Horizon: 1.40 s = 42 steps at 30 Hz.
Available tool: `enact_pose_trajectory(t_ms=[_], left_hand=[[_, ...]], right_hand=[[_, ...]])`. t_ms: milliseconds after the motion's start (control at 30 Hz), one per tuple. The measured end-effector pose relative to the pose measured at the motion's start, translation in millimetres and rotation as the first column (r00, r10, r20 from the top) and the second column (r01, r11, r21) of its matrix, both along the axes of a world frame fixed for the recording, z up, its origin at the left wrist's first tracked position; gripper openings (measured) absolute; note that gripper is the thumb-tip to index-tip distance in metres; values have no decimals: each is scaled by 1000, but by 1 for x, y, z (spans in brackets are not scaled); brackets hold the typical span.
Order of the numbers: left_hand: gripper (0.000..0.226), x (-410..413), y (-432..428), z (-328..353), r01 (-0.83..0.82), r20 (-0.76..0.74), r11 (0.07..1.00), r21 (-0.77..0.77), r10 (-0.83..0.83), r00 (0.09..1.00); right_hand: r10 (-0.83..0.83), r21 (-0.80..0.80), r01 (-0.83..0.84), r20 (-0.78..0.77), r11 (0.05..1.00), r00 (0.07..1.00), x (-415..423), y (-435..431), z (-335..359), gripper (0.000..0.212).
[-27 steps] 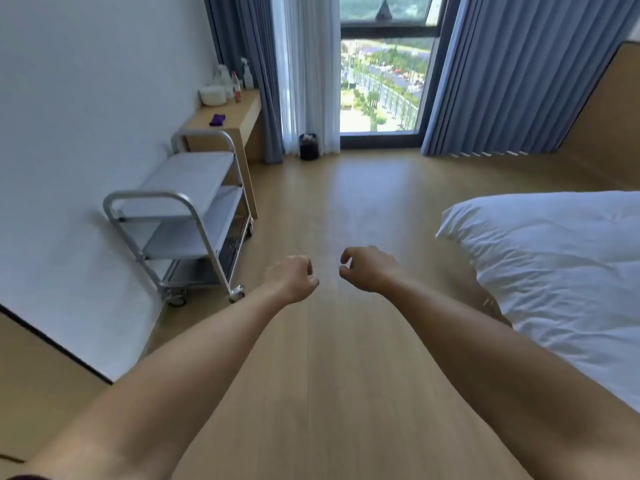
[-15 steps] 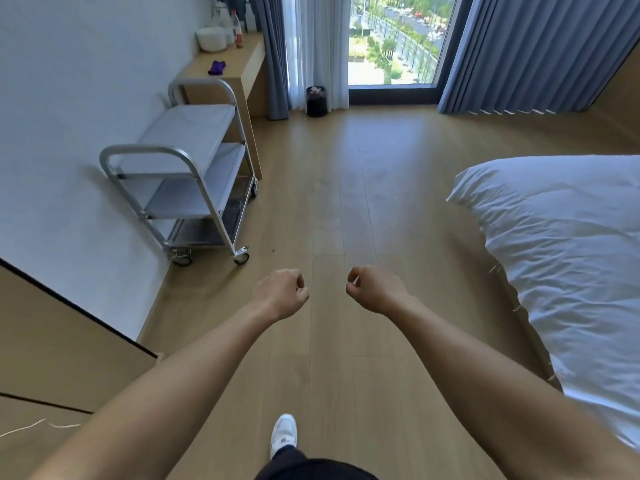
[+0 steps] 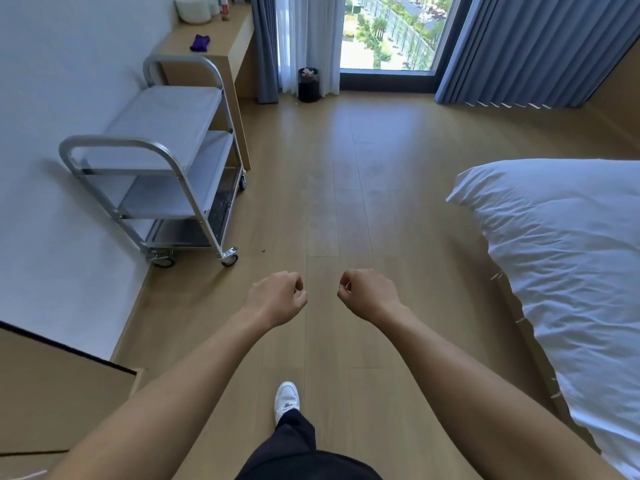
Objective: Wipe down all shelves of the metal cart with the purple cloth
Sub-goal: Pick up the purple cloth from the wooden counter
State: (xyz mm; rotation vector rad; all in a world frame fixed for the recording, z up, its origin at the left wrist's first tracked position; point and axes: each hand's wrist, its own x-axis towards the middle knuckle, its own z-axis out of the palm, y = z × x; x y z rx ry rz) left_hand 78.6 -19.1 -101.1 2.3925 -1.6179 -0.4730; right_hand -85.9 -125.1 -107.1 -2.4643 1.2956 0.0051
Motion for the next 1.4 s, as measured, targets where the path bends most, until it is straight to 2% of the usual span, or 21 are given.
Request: enact_pose_trajectory(t_ms=[200, 333, 567, 767, 1033, 1167, 1400], left_hand=[[18, 76, -28, 6, 20, -21, 998, -55, -21, 1000], [20, 117, -54, 8, 42, 19, 998, -42, -42, 999], [22, 172, -124, 1, 39, -19, 999, -12, -40, 999], [25, 205, -217, -8, 60, 2, 998, 28, -60, 998], [26, 259, -368, 6, 12, 20, 998, 55, -13, 1000], [25, 283, -422, 20, -19, 15, 999, 29, 18, 1000], [25, 328, -507, 14, 4, -2, 999, 40, -4, 1000]], right_hand=[[0, 35, -1, 30, 999, 1000, 67, -45, 3, 25], [-19, 23, 18, 49, 1000, 999, 105, -73, 2, 23], [-26, 54, 23, 52, 998, 998, 160, -141, -2, 23], [-14, 77, 9, 56, 997, 998, 203, -224, -14, 22], [35, 69, -40, 66, 997, 997, 266, -381, -5, 22], [84, 52, -87, 55, 995, 995, 295, -442, 13, 23], [65, 78, -70, 63, 994, 996, 338, -526, 11, 22]])
